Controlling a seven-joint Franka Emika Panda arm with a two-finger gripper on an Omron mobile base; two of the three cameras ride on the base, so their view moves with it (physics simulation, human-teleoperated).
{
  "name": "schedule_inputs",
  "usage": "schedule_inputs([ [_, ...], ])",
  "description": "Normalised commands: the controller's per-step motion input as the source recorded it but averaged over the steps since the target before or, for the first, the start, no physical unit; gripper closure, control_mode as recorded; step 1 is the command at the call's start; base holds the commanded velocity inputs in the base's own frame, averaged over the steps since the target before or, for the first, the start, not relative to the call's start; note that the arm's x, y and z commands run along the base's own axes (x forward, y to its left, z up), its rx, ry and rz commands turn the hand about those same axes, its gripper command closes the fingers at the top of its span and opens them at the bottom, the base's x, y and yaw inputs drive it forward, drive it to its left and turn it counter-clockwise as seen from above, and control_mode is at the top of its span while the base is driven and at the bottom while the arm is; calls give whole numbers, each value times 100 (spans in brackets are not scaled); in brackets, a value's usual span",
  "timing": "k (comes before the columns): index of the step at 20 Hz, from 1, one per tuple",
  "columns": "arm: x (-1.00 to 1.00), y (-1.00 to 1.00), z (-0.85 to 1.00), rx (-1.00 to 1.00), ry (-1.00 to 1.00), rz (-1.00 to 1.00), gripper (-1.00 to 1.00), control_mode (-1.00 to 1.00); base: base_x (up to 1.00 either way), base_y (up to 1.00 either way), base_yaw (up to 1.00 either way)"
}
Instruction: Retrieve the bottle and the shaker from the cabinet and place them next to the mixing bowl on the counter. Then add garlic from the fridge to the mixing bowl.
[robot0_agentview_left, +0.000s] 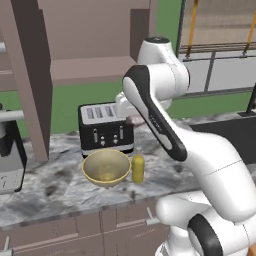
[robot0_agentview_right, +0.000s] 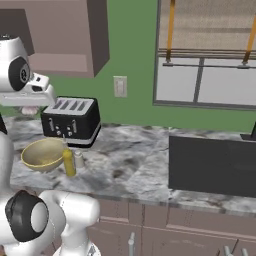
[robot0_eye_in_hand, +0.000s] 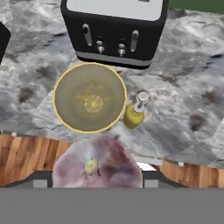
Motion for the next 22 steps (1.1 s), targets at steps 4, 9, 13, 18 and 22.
schedule_inputs([
  [4, 33, 7, -44, 6, 0, 0, 100, -100, 0, 0, 0],
  [9, 22, 38, -56, 0, -1, -1, 100, -100, 0, 0, 0],
  [13, 21, 42, -34, -6, 12, -13, 100, -100, 0, 0, 0],
  [18, 32, 24, -29, -5, 19, -30, 100, -100, 0, 0, 0],
  [22, 44, 16, -29, 0, 12, -43, 100, -100, 0, 0, 0],
])
